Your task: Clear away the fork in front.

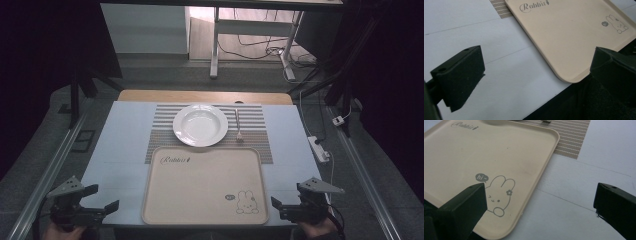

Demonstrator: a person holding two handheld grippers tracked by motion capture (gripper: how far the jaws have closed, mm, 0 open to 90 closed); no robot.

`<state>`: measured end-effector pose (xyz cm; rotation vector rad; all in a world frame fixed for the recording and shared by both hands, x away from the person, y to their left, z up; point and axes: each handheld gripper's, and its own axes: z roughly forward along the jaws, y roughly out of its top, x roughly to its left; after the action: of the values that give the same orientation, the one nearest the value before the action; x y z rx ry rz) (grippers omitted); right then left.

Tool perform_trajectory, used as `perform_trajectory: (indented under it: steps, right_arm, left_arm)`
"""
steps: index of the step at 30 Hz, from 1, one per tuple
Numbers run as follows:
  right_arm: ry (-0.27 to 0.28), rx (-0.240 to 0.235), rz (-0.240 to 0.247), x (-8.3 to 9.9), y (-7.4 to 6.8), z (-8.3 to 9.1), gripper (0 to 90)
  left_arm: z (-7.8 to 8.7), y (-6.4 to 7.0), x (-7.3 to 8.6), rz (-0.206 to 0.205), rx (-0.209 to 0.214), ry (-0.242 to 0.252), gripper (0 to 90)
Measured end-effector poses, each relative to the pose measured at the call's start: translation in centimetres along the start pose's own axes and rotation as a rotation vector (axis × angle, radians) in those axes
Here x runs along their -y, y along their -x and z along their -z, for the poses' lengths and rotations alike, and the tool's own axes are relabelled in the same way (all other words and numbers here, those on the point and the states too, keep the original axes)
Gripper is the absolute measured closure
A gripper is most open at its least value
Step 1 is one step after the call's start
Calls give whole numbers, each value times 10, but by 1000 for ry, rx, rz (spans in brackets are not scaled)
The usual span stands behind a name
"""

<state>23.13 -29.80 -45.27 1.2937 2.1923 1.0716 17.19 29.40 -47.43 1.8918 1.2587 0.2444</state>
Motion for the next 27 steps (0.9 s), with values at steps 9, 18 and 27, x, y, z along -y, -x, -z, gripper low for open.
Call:
perform_trajectory:
  steps: [9, 18, 27]
  right_arm:
    - [-17, -31, -7, 1, 2, 0, 0]
    - [-29, -54, -27, 1, 5, 0, 0]
    - [-35, -63, -39, 0, 6, -1, 0]
  left_arm:
    - [-5, -2, -4, 2, 21, -26, 0]
    - [-9, 2, -6, -32, 7, -64, 4]
    - [-8, 1, -5, -28, 4, -65, 10]
